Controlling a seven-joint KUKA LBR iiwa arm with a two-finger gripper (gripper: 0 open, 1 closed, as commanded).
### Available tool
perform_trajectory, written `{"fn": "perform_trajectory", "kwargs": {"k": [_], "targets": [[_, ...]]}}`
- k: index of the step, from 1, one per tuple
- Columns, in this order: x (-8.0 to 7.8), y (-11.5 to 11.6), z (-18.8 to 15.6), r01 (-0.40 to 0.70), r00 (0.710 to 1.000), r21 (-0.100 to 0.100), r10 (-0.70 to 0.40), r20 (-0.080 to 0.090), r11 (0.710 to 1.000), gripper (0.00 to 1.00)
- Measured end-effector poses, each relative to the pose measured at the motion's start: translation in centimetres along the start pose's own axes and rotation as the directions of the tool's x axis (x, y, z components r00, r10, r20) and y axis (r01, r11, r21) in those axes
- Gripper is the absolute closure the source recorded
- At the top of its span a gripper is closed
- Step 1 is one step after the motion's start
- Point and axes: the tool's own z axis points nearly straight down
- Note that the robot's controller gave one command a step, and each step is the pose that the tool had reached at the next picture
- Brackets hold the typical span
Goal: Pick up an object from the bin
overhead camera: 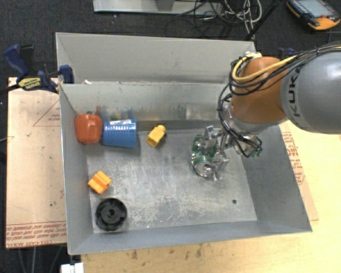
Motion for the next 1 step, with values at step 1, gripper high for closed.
{"fn": "perform_trajectory", "kwargs": {"k": [1], "targets": [[0.0,0.0,0.0,0.0,1.0,0.0,0.0,0.0,1.0,1.0]]}}
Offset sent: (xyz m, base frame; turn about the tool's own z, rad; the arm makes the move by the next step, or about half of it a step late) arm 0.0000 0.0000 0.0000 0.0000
